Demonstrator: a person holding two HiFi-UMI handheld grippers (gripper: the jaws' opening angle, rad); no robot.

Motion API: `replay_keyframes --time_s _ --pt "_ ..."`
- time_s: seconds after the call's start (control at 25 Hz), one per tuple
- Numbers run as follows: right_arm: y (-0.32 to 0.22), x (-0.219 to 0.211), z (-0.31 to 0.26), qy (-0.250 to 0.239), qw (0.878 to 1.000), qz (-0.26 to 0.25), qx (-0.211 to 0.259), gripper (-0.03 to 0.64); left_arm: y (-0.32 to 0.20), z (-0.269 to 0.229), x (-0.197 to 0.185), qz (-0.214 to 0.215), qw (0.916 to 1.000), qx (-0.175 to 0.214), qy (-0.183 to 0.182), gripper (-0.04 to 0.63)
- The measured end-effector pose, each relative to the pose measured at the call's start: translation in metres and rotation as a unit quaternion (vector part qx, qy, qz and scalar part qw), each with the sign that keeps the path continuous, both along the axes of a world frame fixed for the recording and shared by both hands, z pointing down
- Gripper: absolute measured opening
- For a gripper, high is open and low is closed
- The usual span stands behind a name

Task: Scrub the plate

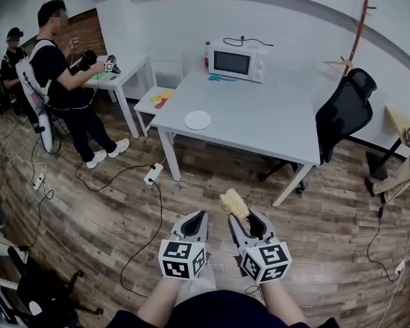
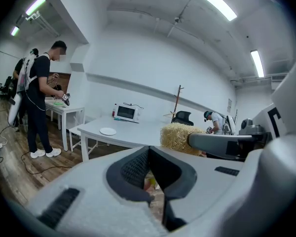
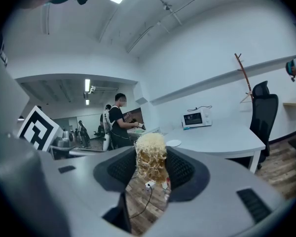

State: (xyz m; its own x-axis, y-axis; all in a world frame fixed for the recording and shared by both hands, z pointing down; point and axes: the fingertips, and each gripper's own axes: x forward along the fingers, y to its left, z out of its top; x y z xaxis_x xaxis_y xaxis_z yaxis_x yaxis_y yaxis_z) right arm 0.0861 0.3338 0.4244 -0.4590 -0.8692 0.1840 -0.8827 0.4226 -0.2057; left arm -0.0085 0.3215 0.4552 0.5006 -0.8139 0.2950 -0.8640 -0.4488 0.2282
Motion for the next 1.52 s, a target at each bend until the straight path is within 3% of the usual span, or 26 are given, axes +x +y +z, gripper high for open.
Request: replay_keyframes --time_s 0.4,0.76,1.24,1.52 --pt "-0.145 -0.052 -0.027 0.001 1.0 0.006 0.013 0.179 -0.143 -0.019 -0.049 0.016 0.9998 0.006 -0.004 0.017" --pt "-0.234 -0.083 -0.017 -0.007 1.0 0.027 0.008 0.179 -0.238 -0.009 -0.091 0.014 0.9999 -0.006 0.001 0.017" --pt "-0.31 -0.062 0.012 0.022 0.998 0.058 -0.026 0.179 -0.32 0.03 -0.122 0.004 0.9991 -0.042 -0.007 0.018" --pt "-0.367 -0.058 0.03 0.033 0.998 0.034 -0.037 0.179 -0.379 0.058 -0.124 -0.01 0.9973 -0.072 -0.009 0.018"
